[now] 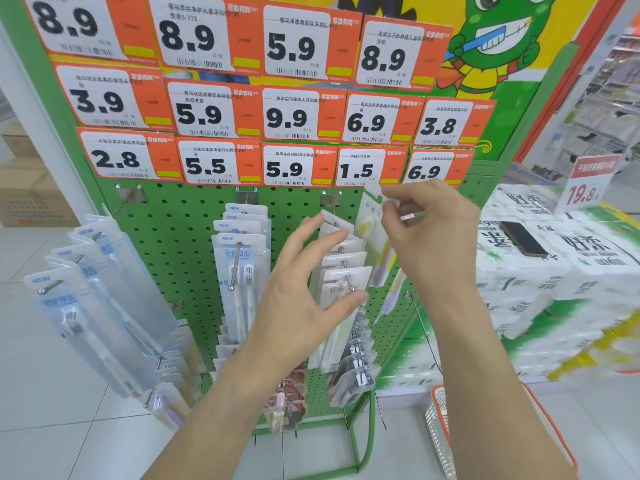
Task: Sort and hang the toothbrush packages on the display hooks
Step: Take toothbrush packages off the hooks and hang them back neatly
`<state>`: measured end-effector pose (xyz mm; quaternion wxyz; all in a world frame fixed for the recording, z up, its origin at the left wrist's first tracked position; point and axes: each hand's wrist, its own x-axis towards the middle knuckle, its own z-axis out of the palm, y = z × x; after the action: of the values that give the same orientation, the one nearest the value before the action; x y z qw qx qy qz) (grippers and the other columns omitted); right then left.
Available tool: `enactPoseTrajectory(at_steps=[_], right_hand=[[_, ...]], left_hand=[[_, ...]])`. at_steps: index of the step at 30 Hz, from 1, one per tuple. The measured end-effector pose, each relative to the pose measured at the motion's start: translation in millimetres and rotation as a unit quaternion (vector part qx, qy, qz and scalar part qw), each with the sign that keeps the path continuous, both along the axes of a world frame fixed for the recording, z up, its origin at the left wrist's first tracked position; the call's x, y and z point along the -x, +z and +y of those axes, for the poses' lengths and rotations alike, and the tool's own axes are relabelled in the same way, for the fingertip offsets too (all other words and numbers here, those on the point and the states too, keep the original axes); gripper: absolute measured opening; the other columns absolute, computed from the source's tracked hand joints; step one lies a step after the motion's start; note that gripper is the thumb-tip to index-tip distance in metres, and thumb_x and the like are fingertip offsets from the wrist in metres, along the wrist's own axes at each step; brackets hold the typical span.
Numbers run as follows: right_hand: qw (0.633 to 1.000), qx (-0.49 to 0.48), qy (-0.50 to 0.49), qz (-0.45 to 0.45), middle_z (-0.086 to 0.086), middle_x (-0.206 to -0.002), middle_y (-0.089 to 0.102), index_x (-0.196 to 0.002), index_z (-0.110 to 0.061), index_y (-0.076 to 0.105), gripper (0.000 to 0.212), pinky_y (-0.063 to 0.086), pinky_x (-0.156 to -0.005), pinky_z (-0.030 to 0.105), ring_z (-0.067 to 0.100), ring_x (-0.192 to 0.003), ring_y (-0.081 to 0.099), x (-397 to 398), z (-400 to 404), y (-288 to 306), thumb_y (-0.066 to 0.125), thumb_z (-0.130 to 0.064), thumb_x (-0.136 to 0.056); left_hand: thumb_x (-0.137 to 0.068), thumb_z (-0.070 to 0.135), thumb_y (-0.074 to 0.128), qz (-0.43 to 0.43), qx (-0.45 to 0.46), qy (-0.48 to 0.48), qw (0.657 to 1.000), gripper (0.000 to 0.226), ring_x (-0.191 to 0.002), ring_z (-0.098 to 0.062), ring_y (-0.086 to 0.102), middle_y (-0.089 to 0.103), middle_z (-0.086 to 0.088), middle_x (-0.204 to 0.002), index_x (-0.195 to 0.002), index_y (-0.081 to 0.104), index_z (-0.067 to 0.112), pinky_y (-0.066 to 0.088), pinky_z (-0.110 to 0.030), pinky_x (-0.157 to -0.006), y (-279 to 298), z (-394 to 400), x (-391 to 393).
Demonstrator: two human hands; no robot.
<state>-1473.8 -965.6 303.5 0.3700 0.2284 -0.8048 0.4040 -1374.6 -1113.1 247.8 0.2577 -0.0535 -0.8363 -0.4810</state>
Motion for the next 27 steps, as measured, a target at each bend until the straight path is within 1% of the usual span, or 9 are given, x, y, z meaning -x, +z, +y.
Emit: enactPoseTrajectory(at_steps=[4, 7, 9, 11, 15, 19, 22, 25, 27], right_hand=[[0.998, 0.053, -0.012, 0.031, 0.001, -0.083, 0.068, -0.094, -0.013, 0.079, 0.019, 0.055, -0.067, 0.02, 0.013, -0.067, 0.066, -18.7, 13.1, -9.4, 0.07, -0.001, -0.084], [0.995, 0.091, -0.021, 0.043, 0.005, -0.086, 0.067, -0.097, -0.01, 0.078, 0.017, 0.053, -0.069, 0.016, 0.011, -0.072, 0.066, -36.3, 23.6, -20.3, 0.07, 0.001, -0.087], [0.99, 0.128, -0.02, 0.055, 0.006, -0.089, 0.067, -0.099, -0.009, 0.077, 0.016, 0.055, -0.069, 0.022, 0.012, -0.075, 0.065, -51.2, 30.8, -30.3, 0.07, 0.002, -0.088], [0.985, 0.159, -0.013, 0.059, 0.007, -0.091, 0.066, -0.1, -0.011, 0.074, 0.02, 0.055, -0.068, 0.028, 0.012, -0.078, 0.065, -67.2, 36.8, -43.3, 0.069, 0.004, -0.089], [0.982, 0.19, 0.01, 0.004, 0.0, -0.094, 0.068, -0.097, -0.022, 0.071, 0.026, 0.054, -0.066, 0.031, 0.021, -0.081, 0.066, -99.8, 45.5, -73.3, 0.071, 0.003, -0.088], [0.953, 0.241, 0.063, -0.169, -0.008, -0.086, 0.071, -0.086, -0.024, 0.074, 0.025, 0.053, -0.063, 0.022, 0.014, -0.078, 0.066, -117.7, 45.9, -105.5, 0.076, 0.001, -0.085], [0.907, 0.288, 0.06, -0.302, -0.005, -0.083, 0.075, -0.085, -0.019, 0.076, 0.017, 0.056, -0.065, 0.024, 0.009, -0.076, 0.067, -124.5, 39.8, -133.8, 0.077, -0.003, -0.081], [0.865, 0.307, 0.053, -0.394, 0.001, -0.085, 0.078, -0.09, -0.015, 0.077, 0.012, 0.06, -0.073, 0.042, 0.017, -0.077, 0.07, -129.0, 33.1, -155.4, 0.078, -0.012, -0.078], [0.836, 0.324, 0.064, -0.439, 0.002, -0.085, 0.078, -0.092, -0.014, 0.077, 0.012, 0.059, -0.077, 0.047, 0.017, -0.077, 0.069, -128.8, 29.0, -162.6, 0.076, -0.01, -0.081]], left_hand=[[-0.086, 0.01, 0.078, 0.143, -0.035, 0.038, 0.988, 0.039, -0.14, -0.017, 0.045, 0.055, -0.001, -0.139, -0.121, 0.066, 0.017, 0.032, -0.023, -0.115, 4.1, 11.2, -18.3], [-0.089, -0.004, 0.064, 0.207, -0.099, -0.009, 0.973, 0.018, -0.108, -0.027, 0.066, 0.068, -0.009, -0.107, -0.102, 0.069, 0.008, 0.052, -0.041, -0.094, -9.5, 24.9, -36.1], [-0.093, 0.004, 0.057, 0.161, -0.155, -0.066, 0.972, 0.016, -0.088, -0.024, 0.07, 0.071, -0.003, -0.09, -0.097, 0.069, 0.013, 0.056, -0.039, -0.075, -20.9, 34.3, -50.2], [-0.093, 0.013, 0.056, 0.083, -0.18, -0.088, 0.976, 0.016, -0.079, -0.02, 0.071, 0.071, 0.005, -0.083, -0.096, 0.068, 0.023, 0.053, -0.025, -0.069, -35.9, 43.1, -62.6], [-0.09, 0.023, 0.064, -0.07, -0.215, -0.035, 0.973, 0.014, -0.09, -0.017, 0.069, 0.072, 0.008, -0.093, -0.097, 0.067, 0.035, 0.048, -0.018, -0.077, -77.8, 50.4, -78.5], [-0.088, 0.033, 0.065, -0.183, -0.227, -0.03, 0.956, 0.031, -0.112, -0.005, 0.062, 0.066, 0.02, -0.117, -0.118, 0.061, 0.035, 0.044, -0.014, -0.092, -107.2, 48.1, -86.2], [-0.093, 0.025, 0.07, -0.235, -0.259, -0.053, 0.935, 0.033, -0.107, -0.005, 0.066, 0.067, 0.021, -0.116, -0.122, 0.059, 0.033, 0.049, -0.021, -0.094, -123.3, 39.9, -88.3], [-0.09, 0.023, 0.071, -0.281, -0.287, -0.049, 0.915, 0.029, -0.09, -0.012, 0.069, 0.074, 0.011, -0.104, -0.117, 0.063, 0.03, 0.055, -0.037, -0.087, -135.5, 31.4, -92.0], [-0.086, 0.027, 0.069, -0.291, -0.293, -0.039, 0.91, 0.024, -0.091, -0.018, 0.07, 0.077, 0.005, -0.101, -0.11, 0.069, 0.025, 0.054, -0.046, -0.089, -141.2, 26.5, -95.1]])
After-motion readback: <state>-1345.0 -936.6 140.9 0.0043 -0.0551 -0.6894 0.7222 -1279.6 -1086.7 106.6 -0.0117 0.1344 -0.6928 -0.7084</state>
